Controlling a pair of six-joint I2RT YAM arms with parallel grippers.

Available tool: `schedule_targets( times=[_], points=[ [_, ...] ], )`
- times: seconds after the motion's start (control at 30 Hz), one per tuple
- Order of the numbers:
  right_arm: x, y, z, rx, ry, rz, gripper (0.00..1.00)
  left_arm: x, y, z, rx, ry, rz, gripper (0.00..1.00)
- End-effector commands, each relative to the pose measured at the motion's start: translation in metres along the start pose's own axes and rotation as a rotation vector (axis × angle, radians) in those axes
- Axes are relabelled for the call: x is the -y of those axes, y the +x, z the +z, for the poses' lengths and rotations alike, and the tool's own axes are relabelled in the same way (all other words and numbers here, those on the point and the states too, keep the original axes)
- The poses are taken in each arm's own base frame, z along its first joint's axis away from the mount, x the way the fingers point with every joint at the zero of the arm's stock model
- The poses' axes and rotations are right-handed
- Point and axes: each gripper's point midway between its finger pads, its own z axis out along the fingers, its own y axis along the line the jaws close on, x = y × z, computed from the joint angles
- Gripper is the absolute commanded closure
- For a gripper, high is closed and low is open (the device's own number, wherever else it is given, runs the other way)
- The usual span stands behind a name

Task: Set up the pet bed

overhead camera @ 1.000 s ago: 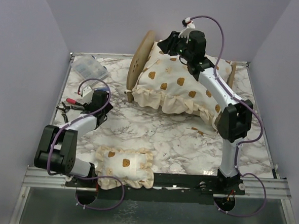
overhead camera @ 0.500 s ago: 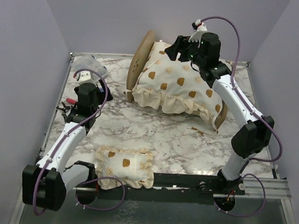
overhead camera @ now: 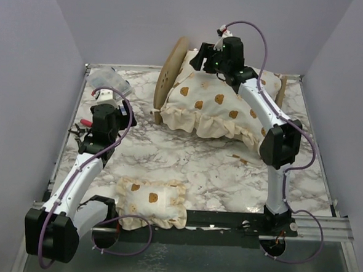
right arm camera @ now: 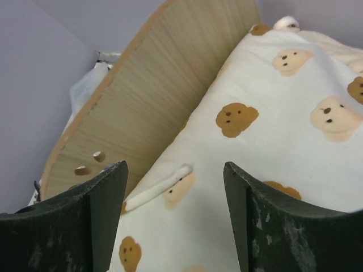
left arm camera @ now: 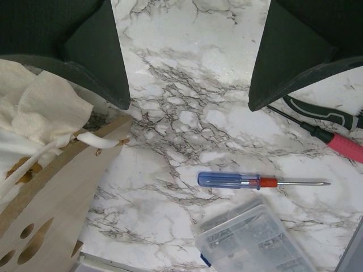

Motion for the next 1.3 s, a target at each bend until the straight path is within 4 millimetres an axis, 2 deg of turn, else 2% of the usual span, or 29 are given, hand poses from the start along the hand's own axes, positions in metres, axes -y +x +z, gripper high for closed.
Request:
schedule_targets(
  times=[0.0, 0.1, 0.23, 0.43, 0.57, 0.63, 0.7, 0.73, 0.87, 0.97, 1.07, 1.13, 1.2, 1.27],
  points=[
    [0.003, 0.022, 0.026, -0.045, -0.001, 0.057, 0.27, 0.0, 0.009, 0.001, -0.029, 0.005, 0.03, 0.14],
    [0.001, 0.033, 0.039, -0.056, -0.039, 0.074, 0.27, 0.002, 0.013, 0.002, -0.041, 0.017, 0.03, 0.14],
    [-0.014, 0.051, 0.049, -0.094, -0.124, 0.073, 0.28, 0.004, 0.015, 0.004, -0.052, 0.024, 0.034, 0.14],
    [-0.053, 0.078, 0.047, -0.146, -0.279, 0.034, 0.31, 0.004, 0.02, 0.007, -0.066, 0.028, 0.037, 0.14],
    [-0.077, 0.097, 0.039, -0.188, -0.364, 0.003, 0.39, 0.004, 0.022, 0.009, -0.073, 0.027, 0.039, 0.14],
    [-0.093, 0.107, 0.03, -0.209, -0.41, -0.021, 0.48, 0.005, 0.021, 0.009, -0.072, 0.028, 0.039, 0.14],
    [-0.115, 0.12, 0.015, -0.243, -0.481, -0.047, 0.53, 0.005, 0.02, 0.008, -0.068, 0.031, 0.039, 0.14],
    [-0.134, 0.129, 0.003, -0.259, -0.529, -0.071, 0.53, 0.005, 0.02, 0.008, -0.066, 0.031, 0.038, 0.14],
    [-0.19, 0.164, -0.047, -0.324, -0.677, -0.148, 0.53, 0.006, 0.018, 0.007, -0.06, 0.035, 0.037, 0.14],
    [-0.213, 0.208, -0.082, -0.421, -0.742, -0.179, 0.53, 0.006, 0.017, 0.006, -0.056, 0.036, 0.036, 0.14],
    [-0.211, 0.251, -0.107, -0.529, -0.719, -0.24, 0.53, 0.006, 0.016, 0.004, -0.052, 0.037, 0.035, 0.14],
    [-0.198, 0.264, -0.116, -0.57, -0.664, -0.263, 0.52, 0.005, 0.016, 0.004, -0.05, 0.037, 0.036, 0.14],
    [-0.184, 0.262, -0.122, -0.555, -0.593, -0.284, 0.52, 0.005, 0.016, 0.004, -0.048, 0.036, 0.035, 0.14],
    [-0.172, 0.242, -0.127, -0.5, -0.494, -0.322, 0.49, 0.005, 0.016, 0.003, -0.047, 0.034, 0.036, 0.14]
  ],
)
